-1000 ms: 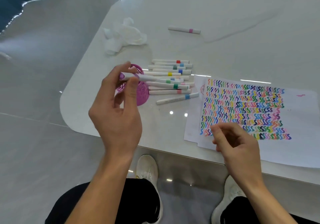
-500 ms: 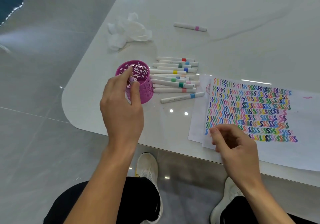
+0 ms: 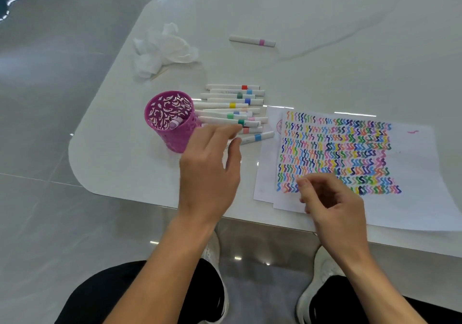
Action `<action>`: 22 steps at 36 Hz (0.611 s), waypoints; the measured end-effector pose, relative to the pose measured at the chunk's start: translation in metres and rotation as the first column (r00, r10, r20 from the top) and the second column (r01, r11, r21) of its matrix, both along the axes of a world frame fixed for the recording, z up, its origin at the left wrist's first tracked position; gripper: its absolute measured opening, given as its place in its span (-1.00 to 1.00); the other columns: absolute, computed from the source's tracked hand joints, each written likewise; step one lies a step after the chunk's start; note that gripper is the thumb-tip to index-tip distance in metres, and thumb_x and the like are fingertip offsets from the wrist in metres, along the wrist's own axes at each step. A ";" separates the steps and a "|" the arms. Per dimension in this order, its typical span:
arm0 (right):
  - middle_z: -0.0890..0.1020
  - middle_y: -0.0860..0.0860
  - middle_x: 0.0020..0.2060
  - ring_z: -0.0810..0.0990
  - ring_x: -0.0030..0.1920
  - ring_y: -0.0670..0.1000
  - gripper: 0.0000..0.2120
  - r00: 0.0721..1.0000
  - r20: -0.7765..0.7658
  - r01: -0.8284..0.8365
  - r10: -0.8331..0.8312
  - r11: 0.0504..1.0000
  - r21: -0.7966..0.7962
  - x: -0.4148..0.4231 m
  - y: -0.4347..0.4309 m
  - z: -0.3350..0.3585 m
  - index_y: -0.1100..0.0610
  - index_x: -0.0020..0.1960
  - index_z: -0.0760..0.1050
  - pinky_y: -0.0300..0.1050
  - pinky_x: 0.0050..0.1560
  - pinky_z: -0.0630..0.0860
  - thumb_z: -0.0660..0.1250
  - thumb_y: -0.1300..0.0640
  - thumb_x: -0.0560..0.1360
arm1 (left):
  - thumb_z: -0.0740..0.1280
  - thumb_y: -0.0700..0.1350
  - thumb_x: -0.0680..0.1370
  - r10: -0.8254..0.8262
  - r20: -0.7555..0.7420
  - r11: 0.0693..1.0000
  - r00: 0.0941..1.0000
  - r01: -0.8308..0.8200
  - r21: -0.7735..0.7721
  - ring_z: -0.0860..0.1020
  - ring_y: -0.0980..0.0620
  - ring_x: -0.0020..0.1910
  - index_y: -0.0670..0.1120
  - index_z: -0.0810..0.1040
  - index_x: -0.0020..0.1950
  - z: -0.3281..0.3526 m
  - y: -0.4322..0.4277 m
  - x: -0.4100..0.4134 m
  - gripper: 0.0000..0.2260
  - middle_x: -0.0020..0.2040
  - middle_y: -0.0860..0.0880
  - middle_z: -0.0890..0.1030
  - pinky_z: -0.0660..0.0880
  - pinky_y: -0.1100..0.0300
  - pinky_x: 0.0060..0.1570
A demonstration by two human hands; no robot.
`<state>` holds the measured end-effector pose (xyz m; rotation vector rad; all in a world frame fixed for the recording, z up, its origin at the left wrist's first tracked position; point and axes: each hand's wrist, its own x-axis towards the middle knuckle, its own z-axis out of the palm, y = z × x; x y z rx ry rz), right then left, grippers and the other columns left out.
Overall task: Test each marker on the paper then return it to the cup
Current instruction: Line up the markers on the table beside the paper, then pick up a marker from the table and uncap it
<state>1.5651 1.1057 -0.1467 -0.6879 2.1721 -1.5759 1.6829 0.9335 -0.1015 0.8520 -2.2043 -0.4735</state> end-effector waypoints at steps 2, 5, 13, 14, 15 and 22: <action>0.67 -0.06 -0.30 0.63 -0.27 0.06 -0.87 1.000 0.000 0.019 -0.019 1.000 -0.002 -0.003 0.004 0.001 -0.07 -0.12 0.64 0.14 -0.18 0.62 0.46 0.12 0.57 | 0.40 -0.22 0.59 -0.031 0.086 0.997 0.996 0.026 0.067 0.59 0.04 0.09 -0.10 0.65 0.22 -0.007 0.005 -0.006 -0.79 0.09 -0.02 0.67 0.48 0.29 0.14; 0.67 -0.06 -0.29 0.62 -0.27 0.05 -0.89 0.999 0.010 0.043 -0.043 0.999 -0.015 -0.009 0.011 0.002 -0.07 -0.13 0.63 0.07 -0.18 0.60 0.45 0.09 0.57 | 0.39 -0.23 0.59 -0.010 0.157 0.991 0.988 -0.011 0.135 0.61 0.03 0.13 -0.08 0.65 0.25 -0.015 0.008 -0.015 -0.76 0.15 -0.02 0.67 0.51 0.23 0.20; 0.67 -0.12 -0.30 0.61 -0.30 -0.05 -0.85 0.996 0.011 0.085 -0.085 0.996 -0.015 -0.024 0.026 0.005 -0.09 -0.11 0.62 -0.07 -0.19 0.58 0.45 0.14 0.58 | 0.34 -0.20 0.63 0.035 0.255 0.990 0.966 -0.067 0.121 0.58 -0.05 0.22 -0.09 0.64 0.29 -0.026 0.007 -0.039 -0.75 0.22 -0.05 0.67 0.48 0.17 0.22; 0.67 -0.12 -0.30 0.61 -0.30 -0.05 -0.86 0.996 0.013 0.091 -0.091 0.996 -0.016 -0.025 0.027 0.005 -0.08 -0.11 0.63 -0.08 -0.19 0.57 0.45 0.14 0.58 | 0.35 -0.18 0.63 0.035 0.277 0.991 0.960 -0.069 0.115 0.57 -0.06 0.23 -0.09 0.63 0.30 -0.028 0.007 -0.040 -0.75 0.23 -0.05 0.66 0.49 0.13 0.23; 0.66 -0.13 -0.31 0.61 -0.30 -0.06 -0.86 0.995 0.013 0.098 -0.097 0.995 -0.016 -0.026 0.028 0.004 -0.08 -0.11 0.63 -0.09 -0.19 0.57 0.45 0.14 0.58 | 0.35 -0.17 0.62 0.034 0.295 0.991 0.955 -0.071 0.114 0.56 -0.07 0.24 -0.09 0.63 0.31 -0.030 0.008 -0.042 -0.74 0.24 -0.05 0.65 0.49 0.10 0.23; 0.67 -0.14 -0.30 0.62 -0.29 -0.07 -0.89 0.993 0.027 0.117 -0.116 0.993 -0.007 -0.032 0.034 0.001 -0.07 -0.09 0.64 -0.13 -0.18 0.56 0.46 0.12 0.59 | 0.40 -0.15 0.60 0.116 0.385 0.983 0.916 -0.161 0.088 0.48 -0.07 0.07 -0.12 0.67 0.25 -0.039 0.012 -0.047 -0.77 0.02 -0.07 0.59 0.46 0.10 -0.07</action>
